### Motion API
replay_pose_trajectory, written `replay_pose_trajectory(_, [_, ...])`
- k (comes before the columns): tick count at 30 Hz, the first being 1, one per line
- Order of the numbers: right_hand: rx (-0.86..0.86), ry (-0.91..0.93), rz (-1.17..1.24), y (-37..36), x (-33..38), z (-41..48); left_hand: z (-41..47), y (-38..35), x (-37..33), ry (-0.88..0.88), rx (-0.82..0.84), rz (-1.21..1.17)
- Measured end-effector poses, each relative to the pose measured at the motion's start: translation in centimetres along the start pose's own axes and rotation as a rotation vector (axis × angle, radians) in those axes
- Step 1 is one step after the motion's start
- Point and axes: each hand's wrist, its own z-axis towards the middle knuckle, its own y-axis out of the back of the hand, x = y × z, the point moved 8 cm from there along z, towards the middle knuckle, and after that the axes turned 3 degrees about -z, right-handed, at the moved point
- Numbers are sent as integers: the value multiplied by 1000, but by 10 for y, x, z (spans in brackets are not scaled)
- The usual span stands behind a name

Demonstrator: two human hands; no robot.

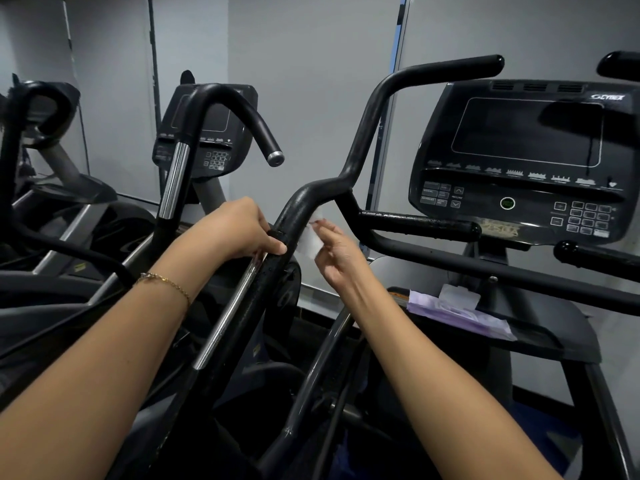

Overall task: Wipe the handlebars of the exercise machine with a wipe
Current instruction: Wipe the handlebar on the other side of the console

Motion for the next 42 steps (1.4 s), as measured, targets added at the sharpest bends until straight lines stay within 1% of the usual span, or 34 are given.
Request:
replay_pose_trajectory(1, [1, 21, -35, 1, 4, -1, 0, 0, 1, 1, -3, 2])
replay_pose_trajectory(4, [-100, 101, -186, -1, 17, -7, -2, 0, 0, 5, -3, 1])
replay_pose_trajectory(5, [-105, 113, -217, -3, 17, -12, -3, 0, -1, 6, -4, 0])
replay_pose_trajectory(8, [3, 110, -290, 0, 4, -29, -6, 0, -3, 3, -13, 11])
replay_pose_trajectory(9, [30, 148, -343, 4, 6, -34, -7, 0, -3, 2, -17, 10])
replay_pose_trajectory(10, [34, 229, -424, 6, 15, -39, -7, 0, -2, 2, -22, 2])
replay_pose_trajectory(12, [4, 476, -577, 0, 50, -44, -7, 0, -2, -4, -28, -16])
replay_pose_trajectory(14, [12, 680, -778, -25, 78, -46, -7, -1, 1, -7, -36, -39])
replay_pose_trajectory(16, [68, 789, -1080, -53, 83, -42, -9, -2, 3, -11, -38, -67])
replay_pose_trajectory(17, [112, 800, -1223, -63, 80, -39, -10, -2, 3, -16, -38, -77])
replay_pose_trajectory(20, [243, 755, -1596, -74, 73, -35, -13, -3, 4, -26, -35, -84])
replay_pose_trajectory(21, [317, 741, -1706, -75, 70, -38, -13, -3, 3, -30, -38, -77])
replay_pose_trajectory(23, [489, 758, -1835, -81, 61, -46, -14, -1, 3, -41, -48, -68])
replay_pose_trajectory(25, [600, 847, -1890, -91, 57, -52, -14, 0, 4, -43, -50, -83])
replay_pose_trajectory(26, [601, 874, -1914, -95, 60, -48, -14, 0, 5, -42, -47, -96])
replay_pose_trajectory(29, [496, 901, -1978, -103, 72, -29, -13, -1, 9, -35, -28, -132])
replay_pose_trajectory(30, [502, 927, -1999, -105, 70, -29, -12, -1, 10, -35, -27, -141])
replay_pose_trajectory(31, [551, 981, -2007, -108, 64, -34, -11, -1, 10, -36, -28, -150])
replay_pose_trajectory(32, [636, 1038, -2018, -109, 53, -44, -10, -2, 11, -38, -32, -154])
replay_pose_trajectory(34, [800, 1098, -2044, -102, 36, -62, -9, -2, 12, -45, -37, -148])
replay_pose_trajectory(35, [816, 1116, -2033, -99, 38, -64, -8, -3, 12, -50, -35, -146])
replay_pose_trajectory(36, [770, 1125, -2005, -99, 47, -60, -9, -3, 12, -54, -35, -150])
replay_pose_trajectory(37, [682, 1116, -1976, -101, 58, -51, -9, -2, 12, -54, -37, -158])
replay_pose_trajectory(38, [596, 1102, -1986, -102, 66, -41, -9, -2, 12, -49, -39, -167])
replay_pose_trajectory(39, [547, 1095, -2020, -102, 68, -35, -10, -2, 13, -42, -42, -175])
replay_pose_trajectory(40, [539, 1116, -2043, -104, 64, -35, -10, -2, 13, -39, -45, -179])
replay_pose_trajectory(42, [637, 1170, -2053, -101, 48, -46, -10, -3, 13, -45, -36, -174])
